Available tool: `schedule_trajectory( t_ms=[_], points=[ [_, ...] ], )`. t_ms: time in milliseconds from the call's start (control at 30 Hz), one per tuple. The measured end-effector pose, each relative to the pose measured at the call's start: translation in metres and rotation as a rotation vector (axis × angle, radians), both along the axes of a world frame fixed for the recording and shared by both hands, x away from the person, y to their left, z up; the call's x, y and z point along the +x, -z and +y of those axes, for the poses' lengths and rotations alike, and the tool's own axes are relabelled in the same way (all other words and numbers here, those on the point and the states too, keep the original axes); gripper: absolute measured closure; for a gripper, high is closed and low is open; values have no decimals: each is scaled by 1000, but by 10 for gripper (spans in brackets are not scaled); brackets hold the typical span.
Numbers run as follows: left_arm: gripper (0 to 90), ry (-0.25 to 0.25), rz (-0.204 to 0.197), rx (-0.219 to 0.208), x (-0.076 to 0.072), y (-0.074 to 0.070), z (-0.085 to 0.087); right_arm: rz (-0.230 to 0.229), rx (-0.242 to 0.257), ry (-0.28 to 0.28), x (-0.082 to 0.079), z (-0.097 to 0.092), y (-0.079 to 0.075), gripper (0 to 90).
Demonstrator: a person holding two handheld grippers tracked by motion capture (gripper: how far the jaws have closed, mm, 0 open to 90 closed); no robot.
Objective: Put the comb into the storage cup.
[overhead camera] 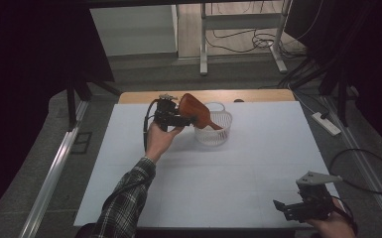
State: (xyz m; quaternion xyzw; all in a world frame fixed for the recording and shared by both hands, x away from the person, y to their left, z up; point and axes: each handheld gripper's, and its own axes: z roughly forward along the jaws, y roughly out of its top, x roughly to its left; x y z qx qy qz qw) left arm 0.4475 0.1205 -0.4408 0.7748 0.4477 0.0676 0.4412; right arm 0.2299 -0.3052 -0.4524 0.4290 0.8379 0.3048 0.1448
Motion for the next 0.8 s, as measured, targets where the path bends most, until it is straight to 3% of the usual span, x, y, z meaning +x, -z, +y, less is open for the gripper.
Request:
schedule_trajectory(
  t_ms=[433, 667, 800],
  points=[
    [60, 39, 6, 2, -12, -4, 15, -2, -1, 2, 0, 0, 0, 0],
    [36, 55, -15, 20, -21, -6, 20, -3, 0, 2, 0, 0, 0, 0],
    [25, 59, -33, 52, -27, -6, 22, -2, -2, 3, 0, 0, 0, 0]
  ],
)
